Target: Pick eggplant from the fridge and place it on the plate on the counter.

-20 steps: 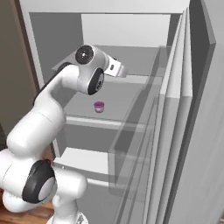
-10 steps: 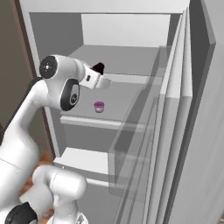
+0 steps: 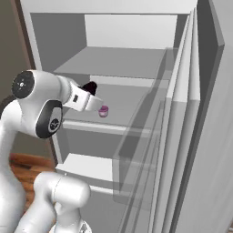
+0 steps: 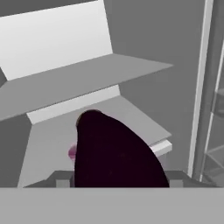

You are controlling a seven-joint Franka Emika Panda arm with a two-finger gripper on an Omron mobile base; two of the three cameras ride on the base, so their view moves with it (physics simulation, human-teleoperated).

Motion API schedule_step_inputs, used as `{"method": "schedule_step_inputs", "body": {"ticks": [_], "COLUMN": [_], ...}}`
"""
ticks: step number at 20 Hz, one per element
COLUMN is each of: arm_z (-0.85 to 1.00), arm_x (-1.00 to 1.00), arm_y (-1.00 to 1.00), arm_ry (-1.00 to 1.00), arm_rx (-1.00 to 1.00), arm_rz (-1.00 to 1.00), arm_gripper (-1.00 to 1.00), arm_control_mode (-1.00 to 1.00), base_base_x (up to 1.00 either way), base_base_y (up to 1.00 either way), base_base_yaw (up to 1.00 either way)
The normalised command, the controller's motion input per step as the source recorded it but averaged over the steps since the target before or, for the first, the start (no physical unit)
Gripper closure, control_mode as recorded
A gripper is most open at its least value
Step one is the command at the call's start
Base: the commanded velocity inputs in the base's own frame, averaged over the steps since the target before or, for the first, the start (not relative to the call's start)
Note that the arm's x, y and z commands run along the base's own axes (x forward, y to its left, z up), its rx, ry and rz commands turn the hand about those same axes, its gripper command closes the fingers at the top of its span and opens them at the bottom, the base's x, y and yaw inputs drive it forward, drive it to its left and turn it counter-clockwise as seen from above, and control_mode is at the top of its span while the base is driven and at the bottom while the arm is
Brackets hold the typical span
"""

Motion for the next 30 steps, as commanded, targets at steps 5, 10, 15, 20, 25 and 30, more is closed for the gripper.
{"method": "schedule_step_inputs", "body": {"ticks": [5,10,15,20,25,30], "arm_z": [0.00,-0.10,-0.16,-0.08,-0.08,-0.10], "arm_x": [-0.72,-0.26,-0.04,-0.02,0.00,-0.03], "arm_y": [0.11,0.46,0.51,0.40,0.33,0.26], "arm_ry": [0.01,0.00,0.00,0.00,0.00,0.00], "arm_rx": [0.00,-0.01,-0.02,-0.02,-0.03,-0.03], "arm_rz": [0.20,0.12,0.08,0.06,0.04,0.04], "arm_gripper": [1.00,1.00,1.00,1.00,1.00,1.00], "arm_control_mode": [-1.00,-1.00,-1.00,-1.00,-1.00,-1.00], "base_base_x": [0.00,0.00,0.00,0.00,0.00,0.00], "base_base_y": [0.00,0.00,0.00,0.00,0.00,0.00], "base_base_yaw": [0.00,0.00,0.00,0.00,0.00,0.00]}}
